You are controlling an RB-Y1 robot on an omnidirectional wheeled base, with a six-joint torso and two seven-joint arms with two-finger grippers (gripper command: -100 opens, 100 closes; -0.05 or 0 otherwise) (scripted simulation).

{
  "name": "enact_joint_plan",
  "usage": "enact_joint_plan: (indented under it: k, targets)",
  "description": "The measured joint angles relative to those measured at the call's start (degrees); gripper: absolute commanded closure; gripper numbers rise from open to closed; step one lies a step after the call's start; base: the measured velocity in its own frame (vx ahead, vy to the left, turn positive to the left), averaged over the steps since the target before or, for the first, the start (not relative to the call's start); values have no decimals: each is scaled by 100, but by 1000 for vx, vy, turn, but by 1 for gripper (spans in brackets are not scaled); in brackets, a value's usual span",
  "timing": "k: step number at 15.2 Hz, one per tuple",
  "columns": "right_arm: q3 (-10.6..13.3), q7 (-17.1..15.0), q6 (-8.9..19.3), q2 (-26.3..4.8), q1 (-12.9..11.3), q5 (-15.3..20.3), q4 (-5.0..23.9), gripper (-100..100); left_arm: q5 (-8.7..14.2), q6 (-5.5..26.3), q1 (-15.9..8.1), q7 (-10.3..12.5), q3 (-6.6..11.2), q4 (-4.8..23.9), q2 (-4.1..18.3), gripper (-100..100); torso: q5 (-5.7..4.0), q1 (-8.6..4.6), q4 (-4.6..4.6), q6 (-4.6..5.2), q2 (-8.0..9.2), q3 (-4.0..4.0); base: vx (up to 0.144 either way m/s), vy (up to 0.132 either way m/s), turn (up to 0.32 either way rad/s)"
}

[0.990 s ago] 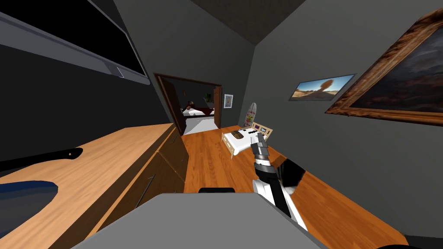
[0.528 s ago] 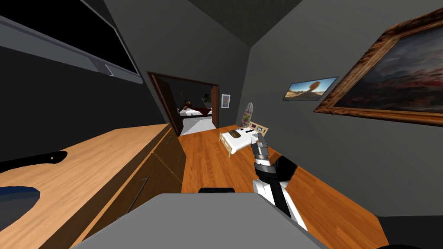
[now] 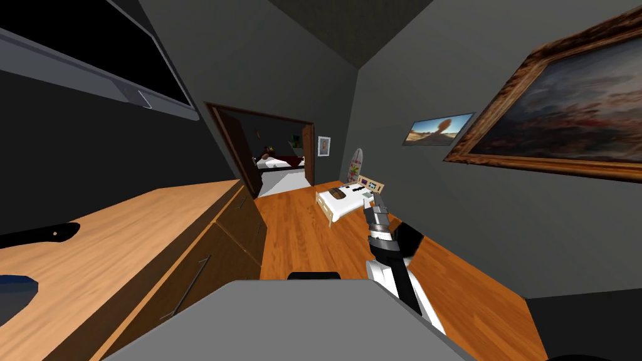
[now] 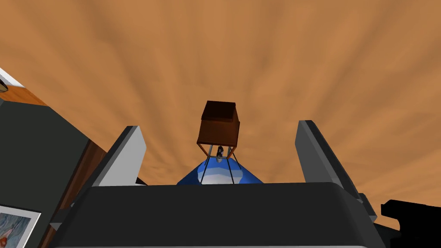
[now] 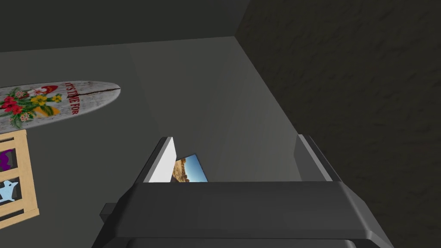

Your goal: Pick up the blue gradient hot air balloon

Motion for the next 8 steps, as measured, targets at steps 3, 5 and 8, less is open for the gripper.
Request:
enact_joint_plan:
  k: [3,5,8]
  targets:
    - [0,0,0,0,-1,0,0,0,142,-126,-259,-14,-274,331,182,-100,-1,-9,0,2,2,1,-33,-55,-79]
    - [0,0,0,0,0,0,0,0,159,-169,-313,-15,-326,562,212,-100,0,0,0,0,-1,-1,-16,-37,-52]
    - [1,0,0,0,-1,0,0,0,298,-334,-580,-49,-610,911,381,-100,-3,-13,0,2,1,0,-31,-63,-76]
